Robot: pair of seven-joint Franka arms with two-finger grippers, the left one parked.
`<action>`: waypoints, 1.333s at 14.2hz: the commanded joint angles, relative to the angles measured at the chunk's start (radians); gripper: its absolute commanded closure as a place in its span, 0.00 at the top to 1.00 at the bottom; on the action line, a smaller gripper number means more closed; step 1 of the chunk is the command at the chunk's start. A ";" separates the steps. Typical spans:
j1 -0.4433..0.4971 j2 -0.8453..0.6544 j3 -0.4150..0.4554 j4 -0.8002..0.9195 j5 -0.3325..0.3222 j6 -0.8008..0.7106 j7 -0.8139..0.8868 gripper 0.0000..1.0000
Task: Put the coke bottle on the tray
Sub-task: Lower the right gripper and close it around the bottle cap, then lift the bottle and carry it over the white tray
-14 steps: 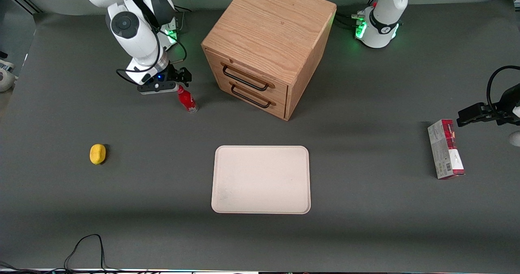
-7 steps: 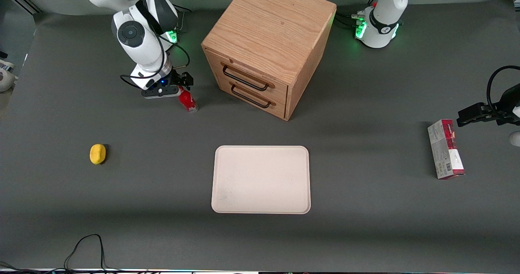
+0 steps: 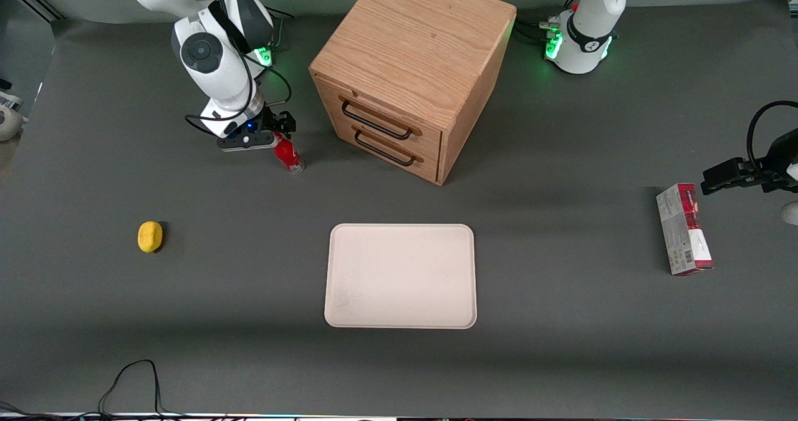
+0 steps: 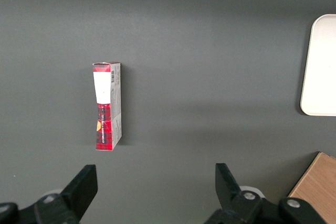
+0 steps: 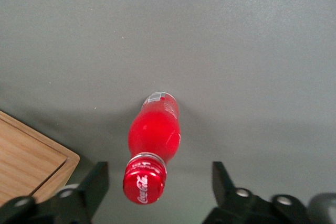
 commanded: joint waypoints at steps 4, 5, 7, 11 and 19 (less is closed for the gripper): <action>0.008 0.000 0.002 -0.001 -0.018 0.006 0.033 0.28; 0.008 0.000 0.002 -0.001 -0.018 0.006 0.033 0.25; 0.008 0.000 0.002 0.000 -0.018 0.006 0.033 0.24; 0.004 -0.014 -0.001 0.076 -0.014 -0.094 0.033 0.22; 0.002 -0.015 -0.010 0.558 -0.014 -0.587 0.018 0.22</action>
